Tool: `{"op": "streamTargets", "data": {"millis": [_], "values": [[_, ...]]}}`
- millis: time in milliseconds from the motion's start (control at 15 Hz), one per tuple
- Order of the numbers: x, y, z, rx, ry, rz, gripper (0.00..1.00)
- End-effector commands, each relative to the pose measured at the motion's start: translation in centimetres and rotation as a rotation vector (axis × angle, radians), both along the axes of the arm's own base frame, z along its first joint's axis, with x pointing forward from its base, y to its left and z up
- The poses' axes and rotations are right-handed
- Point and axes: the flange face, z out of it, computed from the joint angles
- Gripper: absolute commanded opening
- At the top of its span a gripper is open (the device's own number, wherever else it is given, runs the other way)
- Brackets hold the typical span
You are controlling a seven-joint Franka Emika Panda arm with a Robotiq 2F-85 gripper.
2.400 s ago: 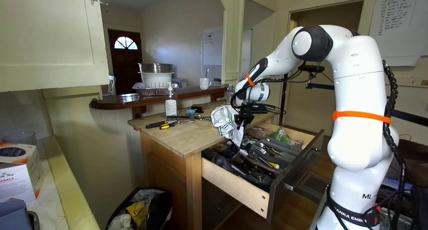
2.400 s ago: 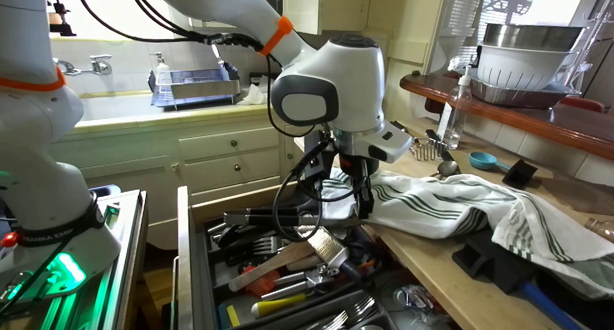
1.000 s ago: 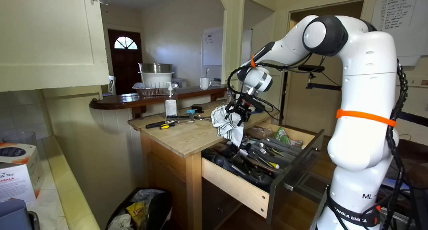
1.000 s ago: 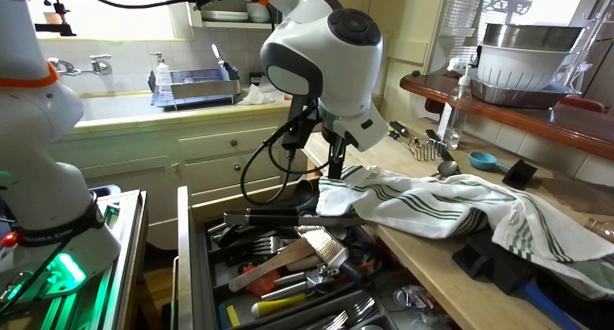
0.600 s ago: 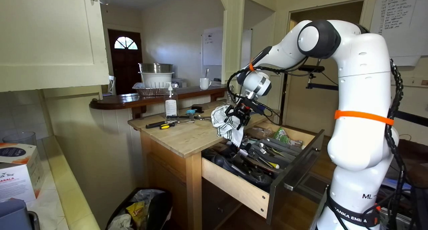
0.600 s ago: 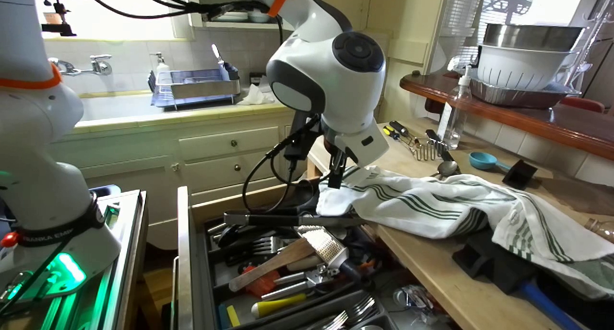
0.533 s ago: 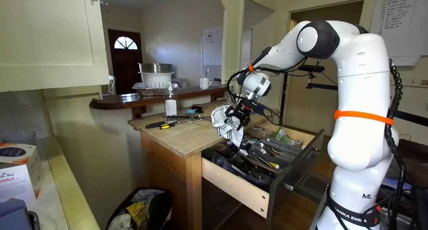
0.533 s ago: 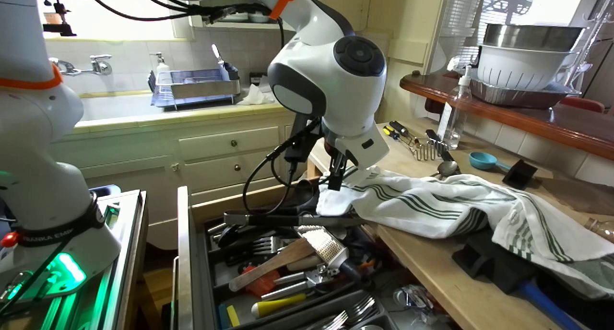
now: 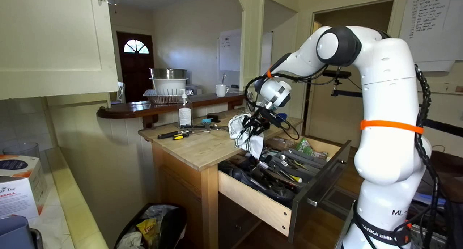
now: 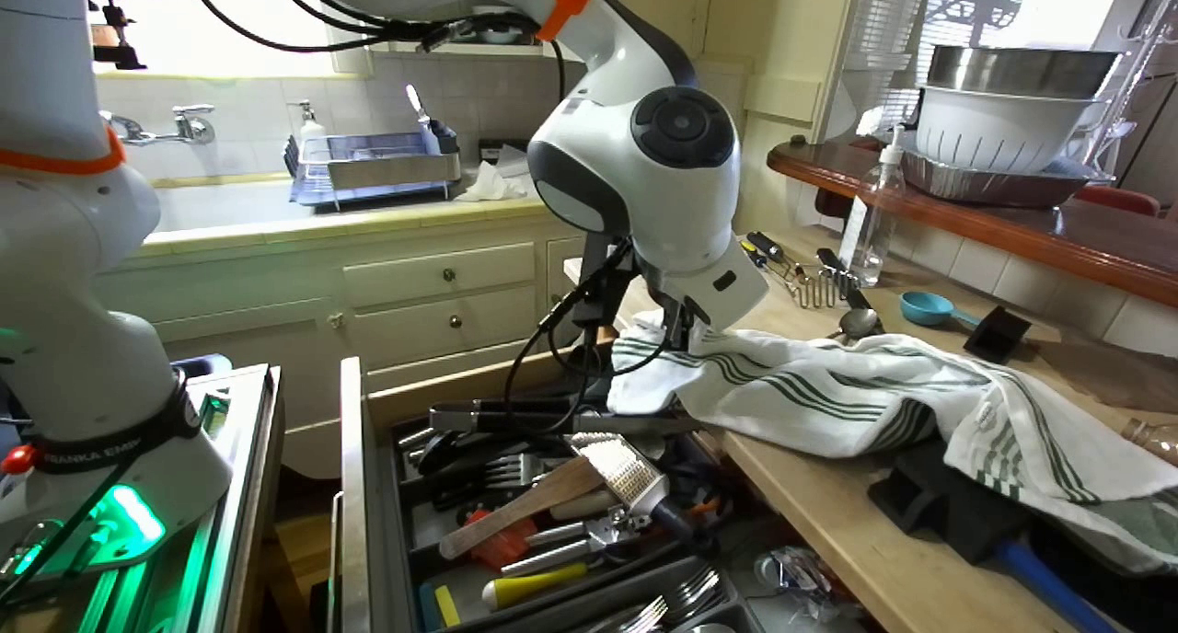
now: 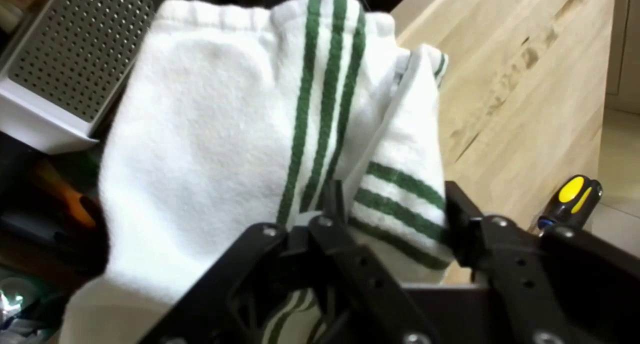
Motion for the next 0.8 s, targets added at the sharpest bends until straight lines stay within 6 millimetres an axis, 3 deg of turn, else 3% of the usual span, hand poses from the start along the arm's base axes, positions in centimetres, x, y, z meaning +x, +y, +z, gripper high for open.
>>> {"op": "streamTargets", "data": {"millis": [0,67,200,467,733], "values": [[0.7,0.1,0.2,-0.008,-0.079,0.009,0.28],[0.7,0.3,0.6,-0.022,-0.099,0.021,0.12],[1.0,1.1,1.5,-0.052,-0.137,0.073,0.0],[2.3,3.5,3.3,-0.183,-0.212,0.247,0.01],[4.0,7.2,4.1,-0.326,-0.257,0.403,0.01]]}}
